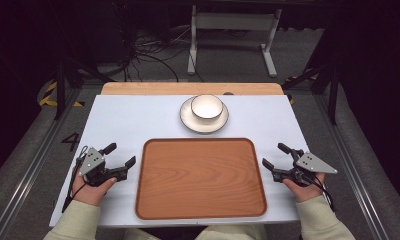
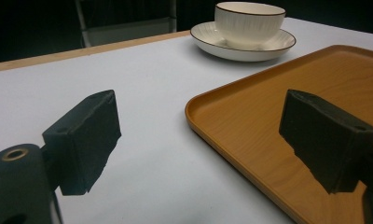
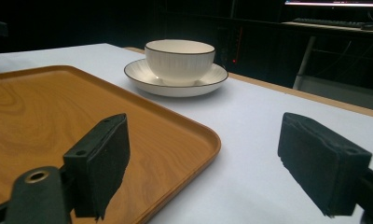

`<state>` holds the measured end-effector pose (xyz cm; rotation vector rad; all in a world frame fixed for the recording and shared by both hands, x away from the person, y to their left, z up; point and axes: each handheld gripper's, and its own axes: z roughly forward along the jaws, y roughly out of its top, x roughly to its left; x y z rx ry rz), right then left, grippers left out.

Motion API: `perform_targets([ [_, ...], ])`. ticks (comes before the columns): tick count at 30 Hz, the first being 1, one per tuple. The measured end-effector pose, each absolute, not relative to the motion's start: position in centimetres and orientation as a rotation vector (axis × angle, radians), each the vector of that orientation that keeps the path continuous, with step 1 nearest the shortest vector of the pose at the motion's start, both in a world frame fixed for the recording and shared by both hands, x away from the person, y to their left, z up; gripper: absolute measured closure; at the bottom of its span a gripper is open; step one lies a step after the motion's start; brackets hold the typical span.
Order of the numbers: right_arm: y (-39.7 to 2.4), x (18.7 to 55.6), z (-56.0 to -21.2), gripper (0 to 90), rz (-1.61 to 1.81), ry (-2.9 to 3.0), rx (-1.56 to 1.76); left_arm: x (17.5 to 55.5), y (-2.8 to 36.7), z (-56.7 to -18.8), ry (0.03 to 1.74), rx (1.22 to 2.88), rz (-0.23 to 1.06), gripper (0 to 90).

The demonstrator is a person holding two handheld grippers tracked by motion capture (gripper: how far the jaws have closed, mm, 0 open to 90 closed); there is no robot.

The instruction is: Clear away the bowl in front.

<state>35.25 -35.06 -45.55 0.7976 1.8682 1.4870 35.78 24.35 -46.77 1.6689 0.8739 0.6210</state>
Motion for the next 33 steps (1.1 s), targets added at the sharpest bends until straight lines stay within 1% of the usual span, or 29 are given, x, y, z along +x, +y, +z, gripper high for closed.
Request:
perform_targets([
  [8, -35.1, 35.3, -45.5, 17.0, 1.489, 1.873, 0.794, 35.8, 24.3, -46.3, 0.872, 1.659, 0.61, 14.0],
  [11, -35.1, 35.4, -45.5, 16.7, 1.491, 1.881, 0.794, 35.8, 24.2, -45.7, 0.874, 1.666, 0.598, 15.9],
  [17, -35.0, 35.5, -45.5, 14.7, 1.48, 1.889, 0.815, 36.1, 23.4, -43.6, 0.836, 1.663, 0.567, 16.9],
  [25, -35.3, 35.4, -45.6, 10.6, 1.508, 1.867, 0.822, 36.6, 22.7, -42.0, 0.828, 1.688, 0.577, 16.9],
  [33, -35.3, 35.4, -45.6, 9.6, 1.509, 1.865, 0.821, 37.7, 21.5, -40.2, 0.794, 1.713, 0.562, 16.4],
])
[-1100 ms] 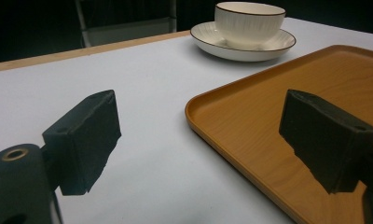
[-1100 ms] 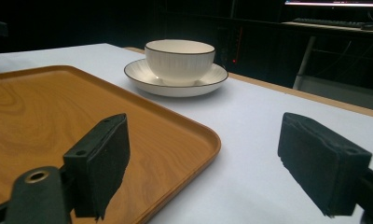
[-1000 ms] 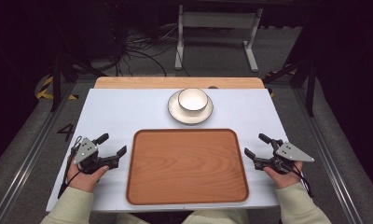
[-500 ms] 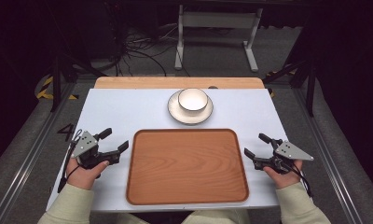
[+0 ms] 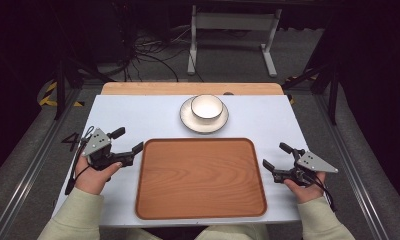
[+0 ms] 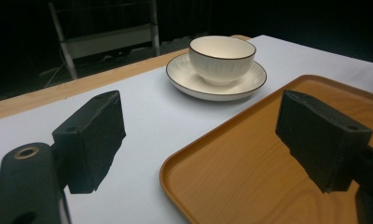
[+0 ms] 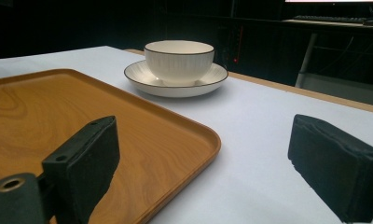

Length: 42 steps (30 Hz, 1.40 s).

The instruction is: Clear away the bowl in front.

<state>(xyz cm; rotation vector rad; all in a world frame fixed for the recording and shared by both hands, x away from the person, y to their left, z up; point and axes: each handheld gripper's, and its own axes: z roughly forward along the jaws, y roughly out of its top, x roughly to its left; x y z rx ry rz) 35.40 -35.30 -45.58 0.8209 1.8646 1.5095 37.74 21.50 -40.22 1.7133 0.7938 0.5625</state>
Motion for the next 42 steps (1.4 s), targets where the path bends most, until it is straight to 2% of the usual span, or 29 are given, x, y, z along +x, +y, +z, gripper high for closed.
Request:
perform_targets([
  [11, -35.4, 35.3, -45.6, 8.5, 1.521, 1.845, 0.829, 39.4, 20.0, -38.6, 0.768, 1.741, 0.535, 16.3],
  [28, -35.8, 35.0, -45.7, 7.9, 1.566, 1.795, 0.826, 43.9, 14.9, -37.1, 0.747, 1.761, 0.486, 16.0],
  [40, -36.0, 34.6, -45.9, 7.9, 1.599, 1.748, 0.791, 46.9, 12.7, -37.0, 0.869, 1.702, 0.495, 12.4],
  [42, -36.0, 34.6, -45.9, 7.9, 1.6, 1.747, 0.793, 47.3, 12.5, -36.9, 0.922, 1.653, 0.49, 12.5],
])
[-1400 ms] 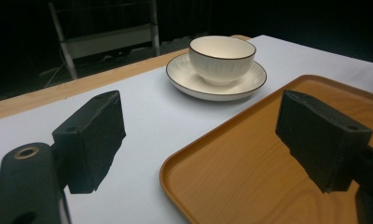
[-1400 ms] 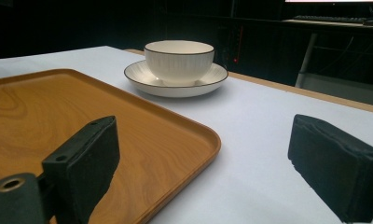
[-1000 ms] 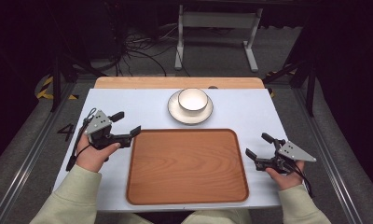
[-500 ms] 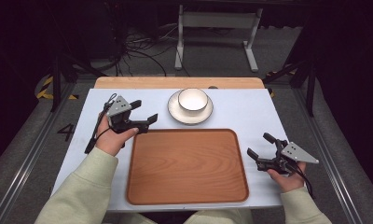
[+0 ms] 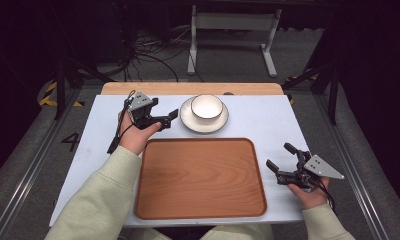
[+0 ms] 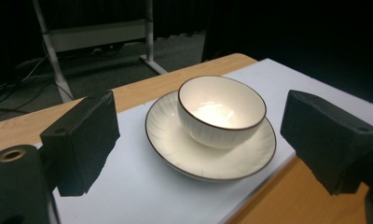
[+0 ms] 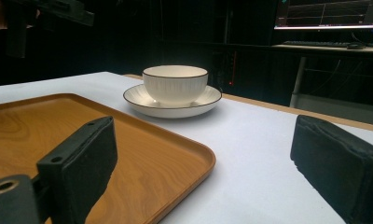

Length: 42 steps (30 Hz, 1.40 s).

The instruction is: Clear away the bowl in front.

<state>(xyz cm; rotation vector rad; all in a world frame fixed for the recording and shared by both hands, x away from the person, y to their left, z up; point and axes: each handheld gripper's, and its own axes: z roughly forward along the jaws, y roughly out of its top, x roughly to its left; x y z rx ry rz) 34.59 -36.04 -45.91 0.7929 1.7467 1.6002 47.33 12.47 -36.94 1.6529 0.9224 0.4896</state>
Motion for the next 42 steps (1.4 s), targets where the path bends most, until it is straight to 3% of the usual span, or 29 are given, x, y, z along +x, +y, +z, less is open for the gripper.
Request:
perform_targets([
  [28, -36.0, 34.6, -45.9, 9.0, 1.596, 1.736, 0.806, 52.2, 8.4, -36.7, 0.989, 1.685, 0.617, 14.0],
  [38, -36.0, 34.6, -45.9, 8.9, 1.584, 1.731, 0.816, 53.5, 7.3, -36.6, 1.021, 1.689, 0.586, 13.0],
  [42, -36.0, 34.7, -45.9, 6.7, 1.58, 1.737, 0.823, 53.9, 6.5, -36.1, 1.12, 1.73, 0.488, 17.8],
])
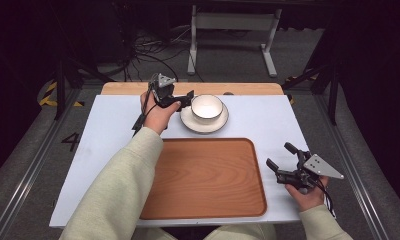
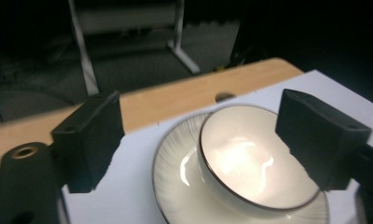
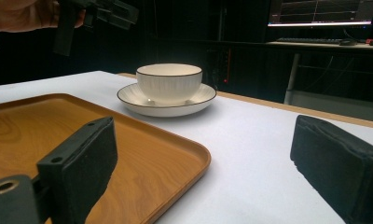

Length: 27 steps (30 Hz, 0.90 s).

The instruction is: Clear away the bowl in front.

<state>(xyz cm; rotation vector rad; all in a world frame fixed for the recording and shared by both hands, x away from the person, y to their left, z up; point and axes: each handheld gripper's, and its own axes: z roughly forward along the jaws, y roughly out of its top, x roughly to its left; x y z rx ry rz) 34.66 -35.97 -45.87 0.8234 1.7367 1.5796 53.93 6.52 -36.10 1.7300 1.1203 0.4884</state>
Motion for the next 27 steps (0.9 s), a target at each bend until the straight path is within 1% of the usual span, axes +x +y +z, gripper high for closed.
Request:
perform_targets([
  [2, -36.0, 34.7, -45.9, 5.4, 1.587, 1.74, 0.818, 54.0, 6.4, -36.0, 1.127, 1.74, 0.48, 22.6],
  [3, -36.1, 34.6, -45.9, 5.4, 1.598, 1.742, 0.811, 54.3, 6.1, -36.4, 1.105, 1.728, 0.523, 22.6],
  [5, -36.1, 34.6, -45.9, 5.4, 1.603, 1.746, 0.804, 54.6, 5.7, -36.8, 1.109, 1.733, 0.529, 19.1],
  [7, -36.1, 34.6, -45.9, 5.4, 1.603, 1.747, 0.799, 54.8, 5.2, -37.2, 1.125, 1.786, 0.565, 18.3],
  [8, -36.1, 34.6, -45.9, 5.4, 1.604, 1.747, 0.8, 55.0, 5.0, -37.4, 1.119, 1.786, 0.568, 17.4],
  [10, -36.1, 34.6, -45.9, 5.4, 1.604, 1.747, 0.8, 55.2, 4.6, -37.6, 1.117, 1.777, 0.534, 16.4],
  [15, -36.1, 34.6, -45.9, 5.4, 1.603, 1.748, 0.798, 55.8, 3.9, -38.5, 1.111, 1.764, 0.537, 16.4],
  [16, -36.1, 34.6, -45.9, 5.5, 1.604, 1.748, 0.8, 55.9, 3.8, -38.7, 1.131, 1.758, 0.532, 17.0],
  [20, -36.1, 34.7, -45.9, 5.7, 1.603, 1.749, 0.804, 56.5, 3.5, -39.3, 1.171, 1.795, 0.497, 17.8],
  [22, -36.1, 34.7, -45.9, 5.8, 1.604, 1.75, 0.803, 56.8, 3.3, -39.5, 1.21, 1.812, 0.471, 21.0],
  [25, -36.1, 34.7, -45.9, 6.0, 1.604, 1.75, 0.804, 57.1, 2.8, -39.7, 1.232, 1.877, 0.491, 22.9],
  [27, -36.1, 34.7, -45.9, 6.3, 1.604, 1.752, 0.803, 57.3, 2.6, -39.9, 1.235, 1.881, 0.477, 22.9],
])
